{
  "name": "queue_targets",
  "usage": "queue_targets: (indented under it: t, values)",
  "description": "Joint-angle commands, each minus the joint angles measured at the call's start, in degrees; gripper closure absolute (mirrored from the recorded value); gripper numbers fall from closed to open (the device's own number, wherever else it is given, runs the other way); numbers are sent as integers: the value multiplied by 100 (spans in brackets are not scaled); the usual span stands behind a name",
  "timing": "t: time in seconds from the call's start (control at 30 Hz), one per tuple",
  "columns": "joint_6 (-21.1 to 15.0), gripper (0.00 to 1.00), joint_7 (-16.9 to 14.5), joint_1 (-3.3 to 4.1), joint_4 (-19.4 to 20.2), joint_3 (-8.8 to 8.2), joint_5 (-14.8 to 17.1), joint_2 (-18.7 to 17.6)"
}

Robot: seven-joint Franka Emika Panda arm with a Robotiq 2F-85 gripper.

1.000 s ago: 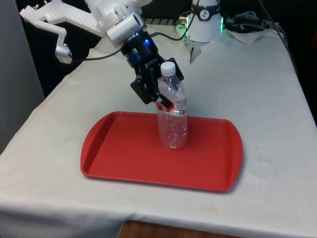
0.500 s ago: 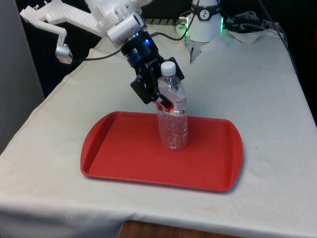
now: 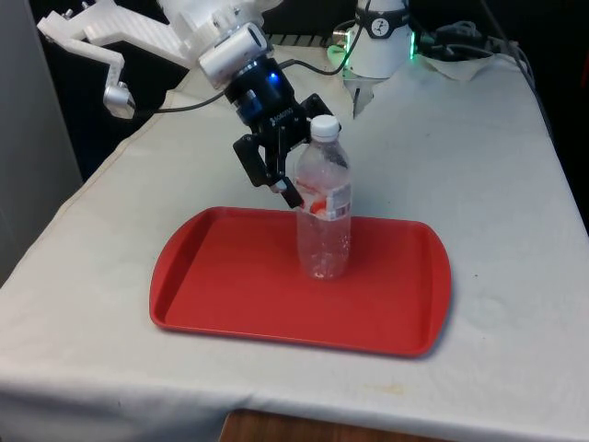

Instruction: Place the bottle upright on the tray.

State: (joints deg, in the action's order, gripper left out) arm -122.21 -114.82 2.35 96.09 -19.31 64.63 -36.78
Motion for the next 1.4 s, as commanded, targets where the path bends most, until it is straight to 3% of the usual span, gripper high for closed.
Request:
queue_targets:
  t: [0.0, 0.4, 0.77, 0.8, 0.83, 1.0, 1.07, 1.1, 1.3, 1.33, 1.37]
  values:
    - [-11, 0, 0, 0, -6, -6, 0, -6]
    - [40, 0, -29, -23, 11, -34, -6, 6]
    - [109, 0, 6, 40, 0, -166, -86, 69]
    - [126, 0, -34, 11, -11, -138, -17, 46]
    - [109, 0, 6, 46, 0, -172, -97, 74]
    - [109, 0, 29, 63, 0, -201, -155, 109]
    - [132, 0, -29, 23, -17, -166, -86, 86]
    - [109, 0, 34, 63, 0, -206, -183, 126]
    - [103, 0, 52, 69, 0, -218, -275, 178]
    - [132, 0, -6, 29, -17, -178, -189, 155]
    - [103, 0, 52, 69, 0, -223, -281, 183]
